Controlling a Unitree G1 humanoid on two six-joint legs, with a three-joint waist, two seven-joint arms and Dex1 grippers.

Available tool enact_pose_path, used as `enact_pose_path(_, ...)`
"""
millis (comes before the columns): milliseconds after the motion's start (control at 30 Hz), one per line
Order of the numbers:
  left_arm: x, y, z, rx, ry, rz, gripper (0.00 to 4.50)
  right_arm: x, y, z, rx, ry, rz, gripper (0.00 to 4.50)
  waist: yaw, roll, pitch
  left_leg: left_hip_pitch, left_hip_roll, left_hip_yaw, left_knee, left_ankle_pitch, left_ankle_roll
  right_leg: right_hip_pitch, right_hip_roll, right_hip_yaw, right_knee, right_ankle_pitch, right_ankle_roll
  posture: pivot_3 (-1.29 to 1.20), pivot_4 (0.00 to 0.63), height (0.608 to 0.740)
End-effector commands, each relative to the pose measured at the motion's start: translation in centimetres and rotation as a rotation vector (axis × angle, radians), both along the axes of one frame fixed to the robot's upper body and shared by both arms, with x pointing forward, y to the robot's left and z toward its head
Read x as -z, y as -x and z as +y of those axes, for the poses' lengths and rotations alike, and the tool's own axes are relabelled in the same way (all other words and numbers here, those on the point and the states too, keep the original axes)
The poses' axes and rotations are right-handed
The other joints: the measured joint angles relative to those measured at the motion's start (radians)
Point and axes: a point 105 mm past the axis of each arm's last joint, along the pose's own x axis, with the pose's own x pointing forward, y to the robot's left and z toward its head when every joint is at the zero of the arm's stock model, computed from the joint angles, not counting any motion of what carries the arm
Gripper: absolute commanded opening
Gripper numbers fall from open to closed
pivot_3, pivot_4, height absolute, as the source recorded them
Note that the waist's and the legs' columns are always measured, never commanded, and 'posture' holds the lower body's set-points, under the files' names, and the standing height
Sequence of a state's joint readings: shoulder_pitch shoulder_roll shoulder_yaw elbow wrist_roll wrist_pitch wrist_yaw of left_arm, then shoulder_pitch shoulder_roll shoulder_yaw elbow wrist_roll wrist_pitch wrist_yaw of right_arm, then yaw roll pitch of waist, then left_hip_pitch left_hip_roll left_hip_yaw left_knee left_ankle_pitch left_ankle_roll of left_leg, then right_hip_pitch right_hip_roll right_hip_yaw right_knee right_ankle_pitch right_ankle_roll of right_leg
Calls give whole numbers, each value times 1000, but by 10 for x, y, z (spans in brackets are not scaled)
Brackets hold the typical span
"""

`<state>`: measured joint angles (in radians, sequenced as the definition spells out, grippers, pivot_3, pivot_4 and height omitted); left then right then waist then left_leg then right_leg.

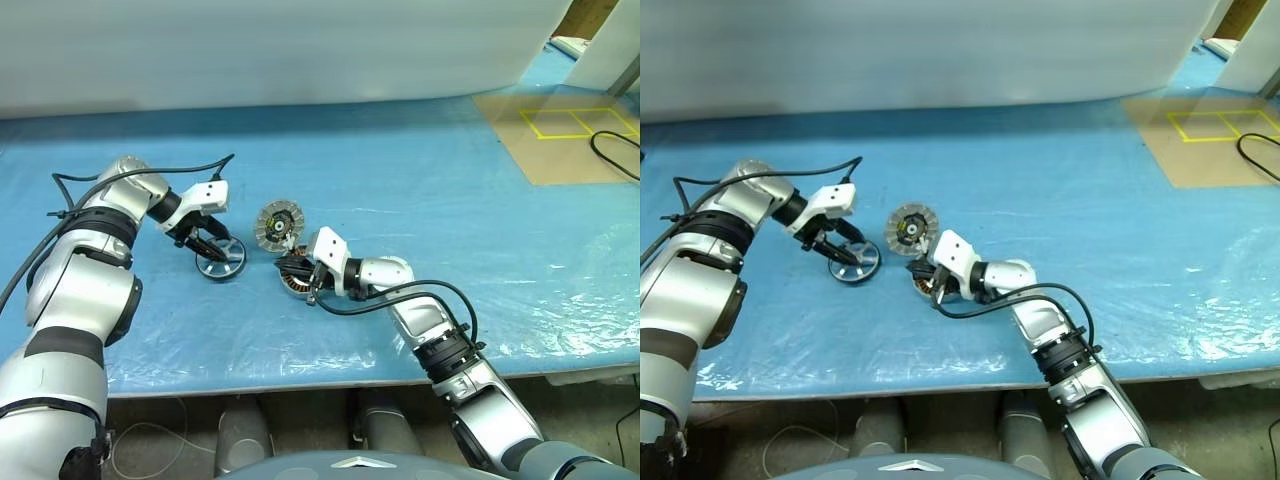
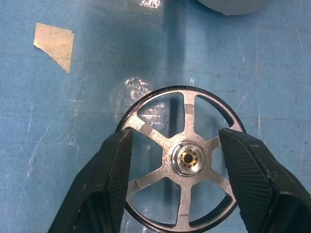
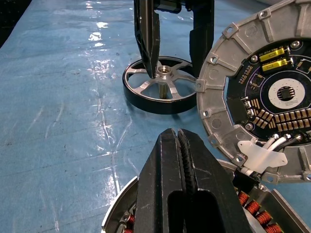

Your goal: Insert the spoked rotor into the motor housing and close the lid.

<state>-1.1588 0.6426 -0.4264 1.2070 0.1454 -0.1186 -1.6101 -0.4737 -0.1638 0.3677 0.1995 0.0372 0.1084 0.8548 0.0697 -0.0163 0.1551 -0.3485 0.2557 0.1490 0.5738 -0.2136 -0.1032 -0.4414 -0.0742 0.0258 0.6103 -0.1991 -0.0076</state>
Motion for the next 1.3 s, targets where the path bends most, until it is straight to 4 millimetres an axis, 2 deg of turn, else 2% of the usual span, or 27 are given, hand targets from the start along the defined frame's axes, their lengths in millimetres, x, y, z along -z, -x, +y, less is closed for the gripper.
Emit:
enact_pose_path(33, -4, 1, 8, 11, -26, -22, 2915, -5, 0, 2, -9, -10, -20, 0, 0, 0, 0, 0, 0, 0, 0, 0, 0, 0, 0, 0, 0, 0, 0, 0, 150, 740)
enact_pose_path(400, -2, 2, 12, 44, -65, -35, 2915, -5, -1, 2, -7, -9, -25, 0, 0, 0, 0, 0, 0, 0, -1, 0, 0, 0, 0, 0, -1, 0, 0, 0, 150, 740)
enact_pose_path(833, 2, 3, 6, 70, -55, -37, 2915, -5, -2, 2, -4, -6, -30, 0, 0, 0, 0, 0, 0, 0, -1, 0, 0, 0, 0, 0, -1, 0, 1, 0, 150, 740)
enact_pose_path(933, 3, 3, 6, 59, -51, -29, 2435, -5, -2, 2, 0, -8, -31, 0, 0, 0, 0, 0, 0, 0, -1, 0, 0, 0, 0, 0, -1, 0, 1, 0, 150, 740)
enact_pose_path(1033, 1, 2, 7, 54, -54, -33, 1515, -5, -3, 2, 0, -9, -31, 0, 1, 0, 0, 0, 0, 0, -1, 0, 0, 1, 0, 0, -1, 0, 0, 0, 150, 740)
enact_pose_path(1300, -10, -1, 10, 21, -44, -48, 1501, -7, -3, 1, -6, -10, -30, 0, 0, 0, 0, 1, 0, 0, -1, 0, 0, 1, 0, 0, -1, 0, 0, 0, 150, 740)
